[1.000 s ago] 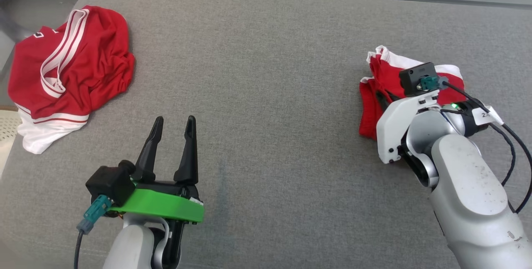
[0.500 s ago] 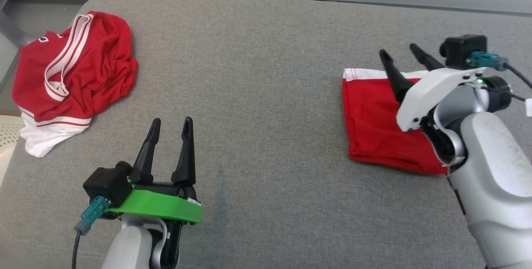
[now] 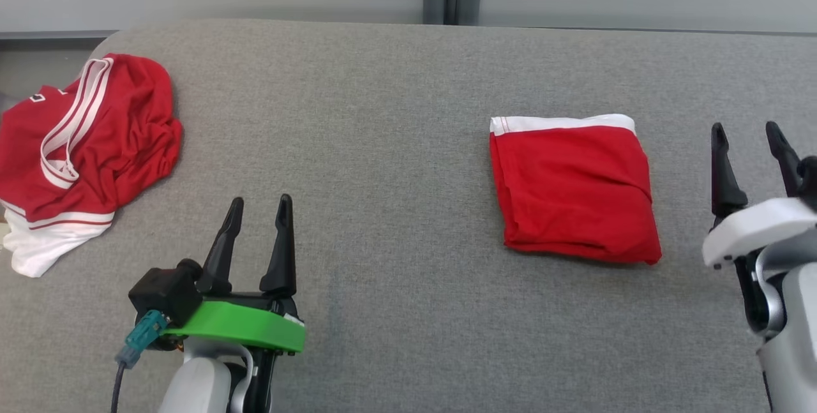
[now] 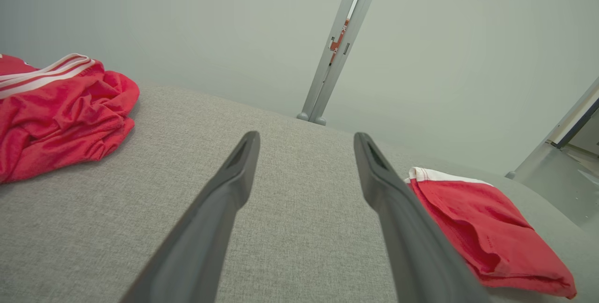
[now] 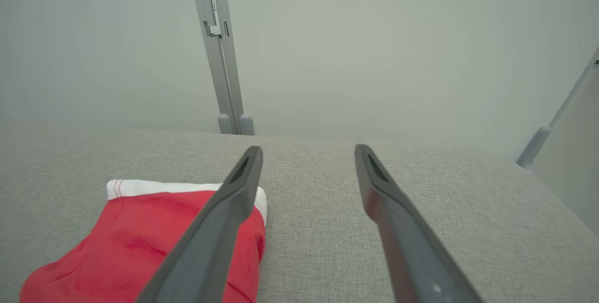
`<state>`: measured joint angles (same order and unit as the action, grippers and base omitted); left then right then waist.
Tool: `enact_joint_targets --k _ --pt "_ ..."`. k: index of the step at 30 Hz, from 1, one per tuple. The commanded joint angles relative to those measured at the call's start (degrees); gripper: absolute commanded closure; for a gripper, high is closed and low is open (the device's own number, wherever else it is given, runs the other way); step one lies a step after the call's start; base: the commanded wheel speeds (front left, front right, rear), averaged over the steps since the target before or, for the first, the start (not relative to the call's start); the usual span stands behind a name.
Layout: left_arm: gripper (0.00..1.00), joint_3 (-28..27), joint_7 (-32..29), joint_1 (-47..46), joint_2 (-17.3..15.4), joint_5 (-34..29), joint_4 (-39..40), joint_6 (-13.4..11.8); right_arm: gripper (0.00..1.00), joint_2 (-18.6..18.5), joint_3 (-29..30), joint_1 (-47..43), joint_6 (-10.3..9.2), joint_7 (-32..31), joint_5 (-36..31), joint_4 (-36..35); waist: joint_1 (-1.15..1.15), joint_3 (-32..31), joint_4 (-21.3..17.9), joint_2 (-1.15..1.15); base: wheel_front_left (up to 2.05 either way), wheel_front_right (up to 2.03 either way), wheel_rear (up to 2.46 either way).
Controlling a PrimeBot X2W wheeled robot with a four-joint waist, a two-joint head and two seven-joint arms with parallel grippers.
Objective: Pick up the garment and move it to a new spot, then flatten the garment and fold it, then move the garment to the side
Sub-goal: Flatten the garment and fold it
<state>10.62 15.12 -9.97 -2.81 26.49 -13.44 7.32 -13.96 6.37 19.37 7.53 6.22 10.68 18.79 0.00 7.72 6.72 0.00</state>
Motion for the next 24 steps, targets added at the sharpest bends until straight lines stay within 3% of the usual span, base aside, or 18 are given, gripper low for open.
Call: enact_joint_targets --k 1,4,10,16,24 --pt "0.0 -0.74 0.04 0.84 -0.16 -0.71 -0.23 0.28 0.0 0.54 -0.13 -2.07 -0.08 2.7 -0.7 -0.65 0.0 -1.21 -1.62 0.0 0.0 0.0 0.0" --pt "0.0 -2.19 0.04 1.48 -0.15 -1.51 -0.54 0.28 0.0 2.42 -0.68 -5.18 -0.09 6.8 -1.14 -1.59 0.0 -2.24 -3.4 0.0 0.0 0.0 0.0" --pt "0.0 -5.2 0.03 2.83 -0.17 -2.85 -0.5 0.28 0.0 5.86 -2.63 -9.66 -0.09 8.94 -1.35 -3.24 0.0 -4.46 -6.67 0.0 0.0 0.0 0.0" --pt "0.0 -8.48 0.04 5.02 -0.17 -3.93 -0.58 0.28 0.0 7.32 -6.45 -12.22 -0.09 9.01 -1.28 -4.77 0.0 -6.49 -9.24 0.0 0.0 0.0 0.0" --pt "0.0 -7.84 0.03 5.95 -0.17 -4.01 -2.17 0.28 0.0 7.89 -7.53 -14.11 -0.09 9.02 -0.7 -4.88 0.0 -7.33 -10.08 0.0 0.0 0.0 0.0"
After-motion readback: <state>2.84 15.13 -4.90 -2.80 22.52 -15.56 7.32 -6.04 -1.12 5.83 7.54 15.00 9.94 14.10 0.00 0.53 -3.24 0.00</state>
